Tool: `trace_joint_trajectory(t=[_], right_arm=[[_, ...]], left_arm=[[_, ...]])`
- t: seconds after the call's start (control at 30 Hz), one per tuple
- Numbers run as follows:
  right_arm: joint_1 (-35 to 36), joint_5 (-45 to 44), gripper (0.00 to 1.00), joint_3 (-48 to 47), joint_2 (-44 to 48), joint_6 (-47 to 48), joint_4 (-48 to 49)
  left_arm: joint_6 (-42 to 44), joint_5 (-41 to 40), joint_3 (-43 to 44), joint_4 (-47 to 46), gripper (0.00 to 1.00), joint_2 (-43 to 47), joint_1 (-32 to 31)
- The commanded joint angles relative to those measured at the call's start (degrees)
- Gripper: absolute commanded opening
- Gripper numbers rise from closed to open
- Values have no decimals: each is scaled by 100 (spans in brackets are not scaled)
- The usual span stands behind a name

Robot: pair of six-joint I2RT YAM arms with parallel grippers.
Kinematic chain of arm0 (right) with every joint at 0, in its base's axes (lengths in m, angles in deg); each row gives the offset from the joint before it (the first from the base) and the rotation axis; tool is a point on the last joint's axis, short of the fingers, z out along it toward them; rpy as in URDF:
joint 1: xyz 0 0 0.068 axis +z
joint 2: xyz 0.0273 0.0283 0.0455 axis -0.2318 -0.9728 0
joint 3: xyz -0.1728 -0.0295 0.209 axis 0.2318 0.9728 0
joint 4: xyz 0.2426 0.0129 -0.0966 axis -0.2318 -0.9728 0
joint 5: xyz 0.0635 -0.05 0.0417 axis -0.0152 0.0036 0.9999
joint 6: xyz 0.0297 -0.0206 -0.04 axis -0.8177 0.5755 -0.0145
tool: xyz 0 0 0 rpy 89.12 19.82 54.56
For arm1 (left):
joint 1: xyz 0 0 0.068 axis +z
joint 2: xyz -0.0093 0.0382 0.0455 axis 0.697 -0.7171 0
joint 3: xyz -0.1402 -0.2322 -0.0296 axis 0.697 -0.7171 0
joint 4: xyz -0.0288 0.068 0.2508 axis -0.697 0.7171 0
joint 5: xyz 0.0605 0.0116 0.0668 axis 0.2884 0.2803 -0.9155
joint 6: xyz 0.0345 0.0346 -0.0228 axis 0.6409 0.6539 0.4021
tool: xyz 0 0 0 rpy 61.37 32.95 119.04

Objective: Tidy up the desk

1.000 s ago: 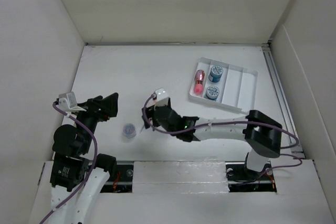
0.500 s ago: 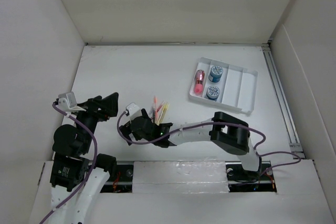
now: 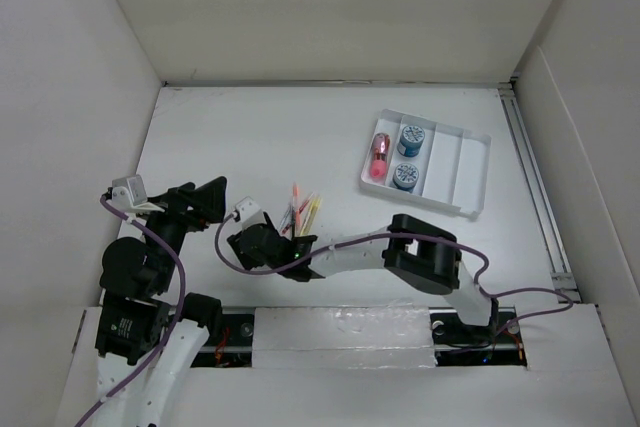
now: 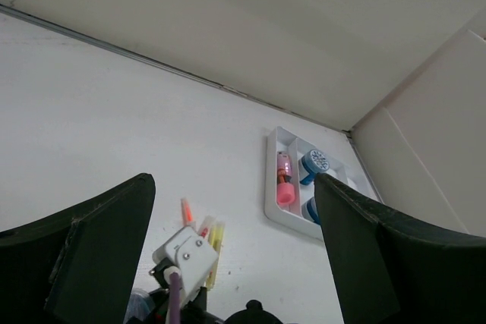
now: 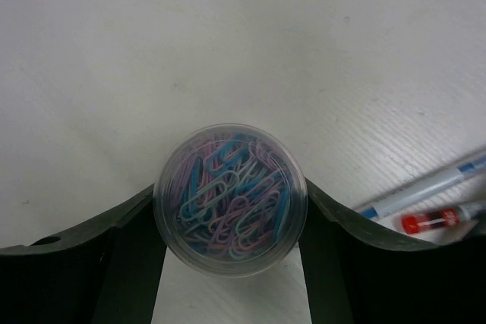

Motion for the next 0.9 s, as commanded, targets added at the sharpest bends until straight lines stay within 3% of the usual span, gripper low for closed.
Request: trace_joint_trajectory(t=[0.0, 0.17, 0.2, 0.47, 0.63, 0.73, 0.87], right_arm=[[-46, -661, 57, 202, 965, -126, 576], [-766, -1408, 57, 799, 2038, -266, 550], [-1490, -1418, 57, 1218, 2615, -754, 358], [-4149, -1015, 58, 2320, 3947, -2261, -400], [-5852, -454, 58, 2760, 4150, -2710, -400], [-6460, -198, 59, 2621, 3861, -2745, -540], [-6753, -56, 59, 1910, 3272, -2745, -1014]], left_arm=[[65, 136, -31, -255, 82, 19, -7], [92, 189, -49, -308, 82, 10, -7], [100, 189, -58, -334, 82, 19, -7], [127, 470, -67, -352, 82, 28, -7], [136, 461, -67, -360, 82, 28, -68], [136, 426, -58, -343, 82, 11, -68], [145, 426, -67, -343, 82, 37, -68]])
